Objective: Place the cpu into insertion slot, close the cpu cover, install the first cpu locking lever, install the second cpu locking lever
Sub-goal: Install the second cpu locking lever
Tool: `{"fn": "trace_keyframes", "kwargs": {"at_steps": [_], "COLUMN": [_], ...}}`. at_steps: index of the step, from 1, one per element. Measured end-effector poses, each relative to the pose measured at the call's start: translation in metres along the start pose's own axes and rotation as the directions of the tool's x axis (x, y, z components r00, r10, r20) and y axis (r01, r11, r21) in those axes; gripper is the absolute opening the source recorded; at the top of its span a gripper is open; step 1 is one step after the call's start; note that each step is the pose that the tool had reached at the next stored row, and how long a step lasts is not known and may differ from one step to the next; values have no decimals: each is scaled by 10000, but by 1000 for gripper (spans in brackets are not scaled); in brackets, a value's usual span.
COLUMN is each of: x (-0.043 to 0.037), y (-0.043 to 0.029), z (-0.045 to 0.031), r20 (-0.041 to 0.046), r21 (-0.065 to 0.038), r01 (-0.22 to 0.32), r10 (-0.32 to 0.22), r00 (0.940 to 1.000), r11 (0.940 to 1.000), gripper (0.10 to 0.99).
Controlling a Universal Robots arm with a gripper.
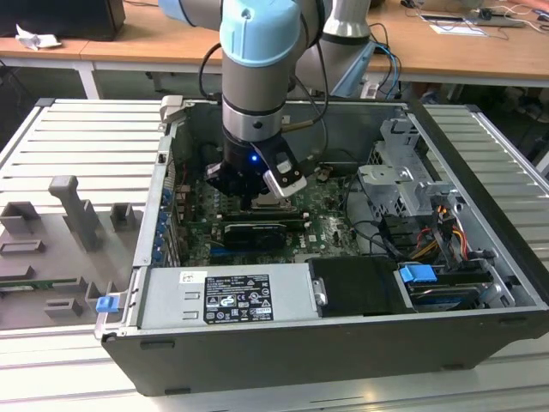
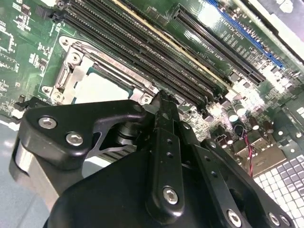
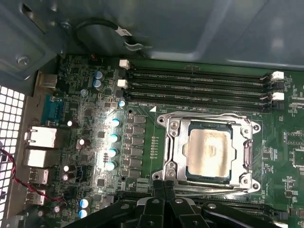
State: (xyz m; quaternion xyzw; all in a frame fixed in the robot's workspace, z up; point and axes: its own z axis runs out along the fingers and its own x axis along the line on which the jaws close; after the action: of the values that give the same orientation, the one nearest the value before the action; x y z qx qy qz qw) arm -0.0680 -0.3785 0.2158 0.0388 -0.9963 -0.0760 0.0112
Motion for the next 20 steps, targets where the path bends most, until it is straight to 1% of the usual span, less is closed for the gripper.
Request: {"fn": "trace_keyframes", "kwargs": {"at_steps": [2, 4, 6, 8, 11, 13, 17, 19, 20], "x": [-16, -12, -9, -8, -9, -9, -6, 3, 20], "y": [-43, -94, -133, -149, -154, -158, -160, -163, -168], "z": [50, 55, 60, 70, 92, 113, 130, 155, 182], "r20": [4, 13, 26, 34, 50, 56, 77, 83, 85], "r21": [-52, -170, -343, -444, -653, -720, -997, -1037, -1069], "r01": [2, 5, 10, 13, 20, 22, 39, 50, 63], "r10": [-2, -5, -9, -11, -17, -18, -31, -42, -54], "r00": [10000, 10000, 10000, 10000, 10000, 10000, 10000, 10000, 9999], "r11": [10000, 9999, 9994, 9990, 9979, 9974, 9950, 9946, 9943], "gripper": [106, 106, 106, 106, 106, 106, 106, 106, 106]}}
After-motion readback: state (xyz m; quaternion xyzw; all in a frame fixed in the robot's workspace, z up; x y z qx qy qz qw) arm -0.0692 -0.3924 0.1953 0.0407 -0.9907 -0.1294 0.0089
